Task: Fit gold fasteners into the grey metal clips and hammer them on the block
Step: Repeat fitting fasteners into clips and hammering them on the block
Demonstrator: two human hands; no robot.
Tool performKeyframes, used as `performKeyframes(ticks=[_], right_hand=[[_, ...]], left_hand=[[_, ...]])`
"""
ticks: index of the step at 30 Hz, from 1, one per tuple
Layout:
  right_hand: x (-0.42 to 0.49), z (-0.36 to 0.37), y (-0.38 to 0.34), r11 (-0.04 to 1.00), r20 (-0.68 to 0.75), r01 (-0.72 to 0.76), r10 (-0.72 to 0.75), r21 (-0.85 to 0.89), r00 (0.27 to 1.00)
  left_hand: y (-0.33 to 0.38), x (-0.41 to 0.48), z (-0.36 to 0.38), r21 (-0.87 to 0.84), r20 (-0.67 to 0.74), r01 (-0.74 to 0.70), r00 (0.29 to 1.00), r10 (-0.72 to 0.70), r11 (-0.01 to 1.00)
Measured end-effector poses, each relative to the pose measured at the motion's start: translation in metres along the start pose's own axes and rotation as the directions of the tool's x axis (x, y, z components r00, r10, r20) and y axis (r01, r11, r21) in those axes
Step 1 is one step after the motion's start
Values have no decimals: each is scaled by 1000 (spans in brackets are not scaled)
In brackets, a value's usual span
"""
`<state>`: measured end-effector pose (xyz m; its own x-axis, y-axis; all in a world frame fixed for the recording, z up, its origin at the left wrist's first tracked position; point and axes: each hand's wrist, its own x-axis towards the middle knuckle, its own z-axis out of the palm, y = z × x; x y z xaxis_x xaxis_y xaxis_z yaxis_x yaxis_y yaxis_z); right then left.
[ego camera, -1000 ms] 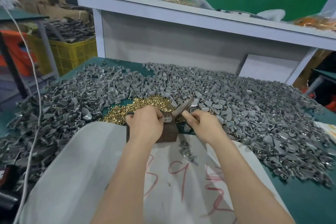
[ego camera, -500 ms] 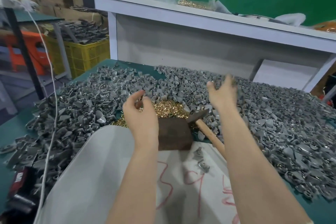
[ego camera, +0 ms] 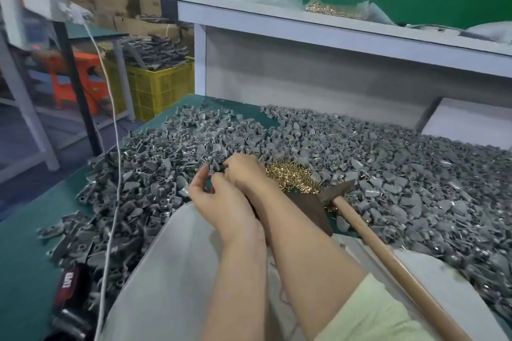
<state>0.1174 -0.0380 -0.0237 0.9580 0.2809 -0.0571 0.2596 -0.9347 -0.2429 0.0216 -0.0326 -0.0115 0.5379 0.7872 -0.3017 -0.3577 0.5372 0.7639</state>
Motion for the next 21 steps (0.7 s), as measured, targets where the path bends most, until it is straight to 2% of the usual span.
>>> performKeyframes(ticks=[4,8,10,13,17,19,21], right_hand=[[-15,-20,18,946,-230,70,6,318,973],[-53,-53,53,743,-193,116,17,659,981],[-76,-63,68,684,-213,134,33,718,976],[-107,-72,83,682,-290,151,94,715,952],[-130,-73,92,678,-353,177,129,714,927],[-135,-73,95,632,-327,177,129,754,936],[-136,-73,97,529,-288,186,117,828,950]], left_hand=[[0,-5,1,38,64,-19,998,16,999],[-3,-13,2,180,283,-115,957,60,977],[-4,-18,3,252,424,-200,902,77,947],[-6,-26,4,346,641,-377,764,78,859],[-8,-37,6,396,788,-499,615,-6,771],[-8,-39,6,407,805,-521,593,-25,750],[-6,-38,5,417,786,-492,618,-31,764]])
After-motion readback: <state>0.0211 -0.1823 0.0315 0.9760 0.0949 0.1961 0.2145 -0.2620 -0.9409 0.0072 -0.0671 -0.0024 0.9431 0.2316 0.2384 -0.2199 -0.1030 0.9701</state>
